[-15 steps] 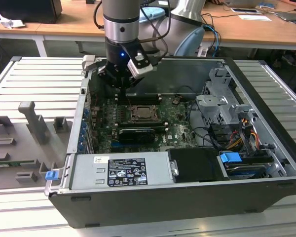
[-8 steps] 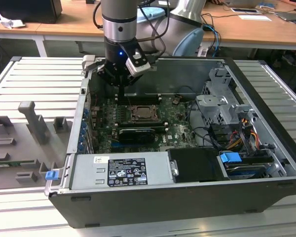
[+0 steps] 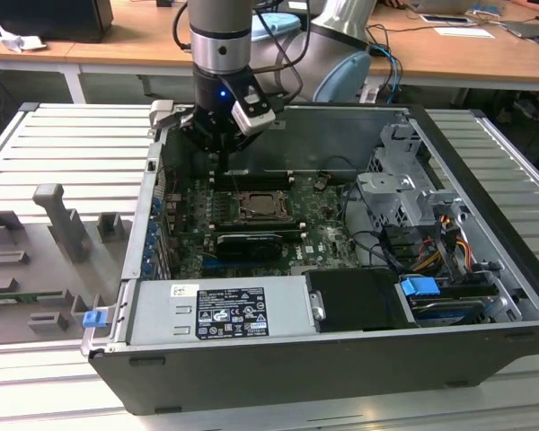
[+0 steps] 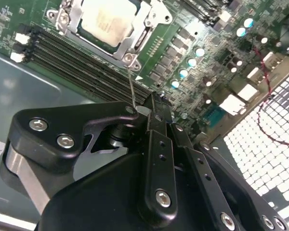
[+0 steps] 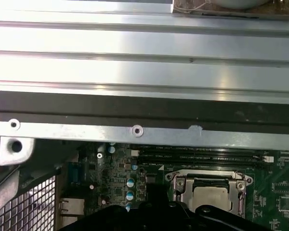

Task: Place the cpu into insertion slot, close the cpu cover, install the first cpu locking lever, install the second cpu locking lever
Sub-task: 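Install the first cpu locking lever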

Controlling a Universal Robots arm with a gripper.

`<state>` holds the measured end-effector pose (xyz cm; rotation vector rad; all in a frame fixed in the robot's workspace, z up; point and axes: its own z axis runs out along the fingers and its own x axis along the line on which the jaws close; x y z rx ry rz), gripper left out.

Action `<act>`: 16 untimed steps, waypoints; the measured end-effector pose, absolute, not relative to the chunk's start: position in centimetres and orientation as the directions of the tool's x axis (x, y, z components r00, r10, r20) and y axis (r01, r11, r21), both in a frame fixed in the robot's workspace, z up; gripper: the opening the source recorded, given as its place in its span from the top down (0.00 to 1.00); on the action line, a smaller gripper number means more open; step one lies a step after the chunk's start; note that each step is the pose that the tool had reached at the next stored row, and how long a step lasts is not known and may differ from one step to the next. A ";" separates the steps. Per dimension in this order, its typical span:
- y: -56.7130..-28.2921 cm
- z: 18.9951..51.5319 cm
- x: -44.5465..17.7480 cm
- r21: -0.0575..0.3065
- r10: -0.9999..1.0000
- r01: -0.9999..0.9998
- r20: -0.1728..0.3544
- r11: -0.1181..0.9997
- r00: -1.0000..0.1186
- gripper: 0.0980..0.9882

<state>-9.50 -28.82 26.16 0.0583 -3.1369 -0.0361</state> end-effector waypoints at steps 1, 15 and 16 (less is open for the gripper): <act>-28.8 26.2 -9.4 0.023 -0.037 -0.037 0.003 0.999 -0.999 0.99; -28.6 25.4 -5.7 0.038 -0.037 -0.037 0.003 0.999 -0.999 0.99; -28.6 25.4 -5.7 0.053 -0.037 -0.037 0.003 0.998 -0.999 0.99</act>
